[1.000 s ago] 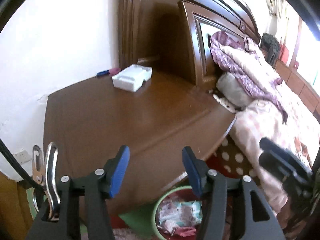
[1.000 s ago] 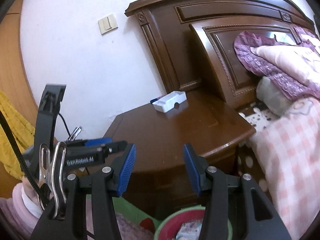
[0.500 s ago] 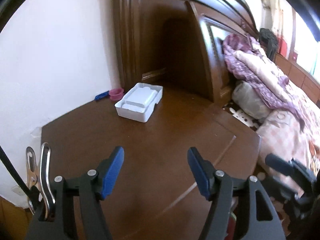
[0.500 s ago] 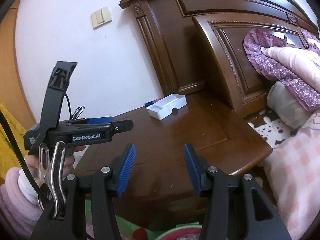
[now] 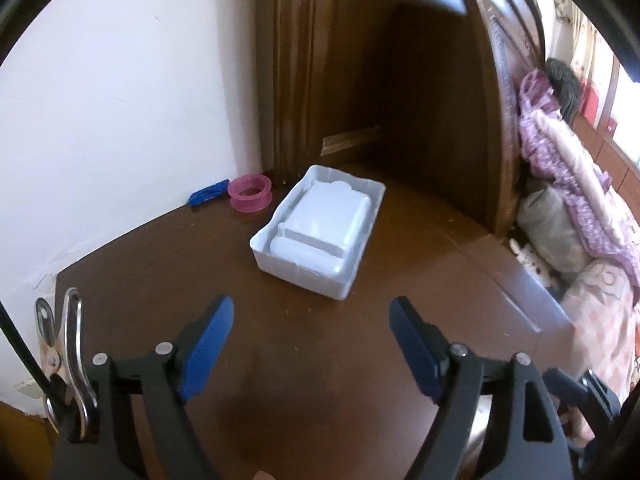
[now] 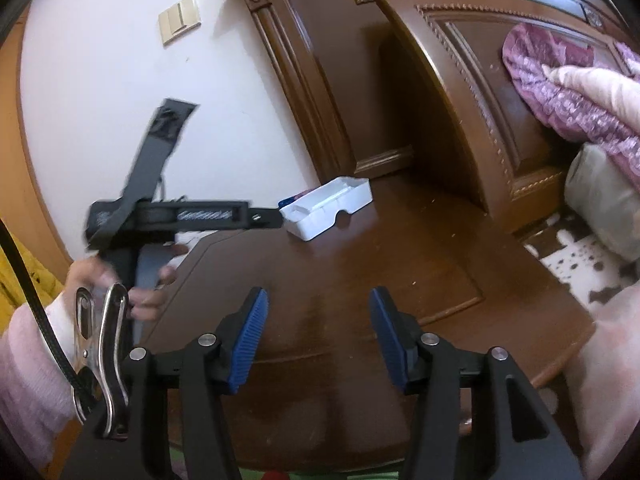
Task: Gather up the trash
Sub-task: 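Grasp the white plastic tray with the left tool and lift it, then reach the right tool to the pink tape roll and close on it while the left tool holds the tray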
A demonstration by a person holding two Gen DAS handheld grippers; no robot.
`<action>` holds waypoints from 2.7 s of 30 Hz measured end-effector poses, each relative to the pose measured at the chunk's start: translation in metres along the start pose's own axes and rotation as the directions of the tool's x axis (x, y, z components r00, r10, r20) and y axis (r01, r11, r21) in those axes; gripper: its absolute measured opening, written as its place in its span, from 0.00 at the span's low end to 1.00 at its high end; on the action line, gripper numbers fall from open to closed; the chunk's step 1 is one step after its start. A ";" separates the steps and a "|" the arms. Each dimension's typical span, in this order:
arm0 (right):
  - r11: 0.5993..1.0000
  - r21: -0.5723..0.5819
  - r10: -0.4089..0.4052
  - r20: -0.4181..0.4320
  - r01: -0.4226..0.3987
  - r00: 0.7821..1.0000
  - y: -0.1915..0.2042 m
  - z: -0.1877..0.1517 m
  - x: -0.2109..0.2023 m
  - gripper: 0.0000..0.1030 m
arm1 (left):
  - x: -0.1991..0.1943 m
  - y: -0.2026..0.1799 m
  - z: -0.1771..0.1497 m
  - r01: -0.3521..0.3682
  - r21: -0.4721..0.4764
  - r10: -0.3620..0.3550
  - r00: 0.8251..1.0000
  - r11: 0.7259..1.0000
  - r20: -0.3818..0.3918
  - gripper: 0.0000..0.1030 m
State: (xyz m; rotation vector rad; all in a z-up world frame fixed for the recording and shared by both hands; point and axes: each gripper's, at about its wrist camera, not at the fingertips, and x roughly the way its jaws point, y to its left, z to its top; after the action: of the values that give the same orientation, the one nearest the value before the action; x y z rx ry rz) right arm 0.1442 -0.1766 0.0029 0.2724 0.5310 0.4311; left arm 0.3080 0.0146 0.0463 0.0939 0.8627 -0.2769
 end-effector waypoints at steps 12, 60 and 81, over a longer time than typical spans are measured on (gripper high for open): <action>0.999 0.022 0.044 -0.030 -0.043 0.999 -0.011 -0.010 0.002 0.53 | 0.039 -0.005 0.027 -0.054 0.079 0.052 0.998 0.995 0.023 0.98; 0.999 0.046 0.023 -0.021 -0.022 1.000 -0.018 -0.021 -0.001 0.53 | 0.099 -0.035 0.049 -0.131 0.150 0.141 0.988 0.980 -0.061 0.75; 1.000 0.011 0.012 -0.032 -0.012 0.999 -0.020 -0.020 -0.002 0.54 | -0.004 -0.001 -0.035 -0.190 -0.217 0.192 0.981 0.957 -0.013 0.74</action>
State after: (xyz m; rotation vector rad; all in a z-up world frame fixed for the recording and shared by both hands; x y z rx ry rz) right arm 0.1384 -0.1923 -0.0195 0.2798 0.5637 0.4453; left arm 0.2791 0.0211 0.0264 -0.0281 0.8636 -0.0005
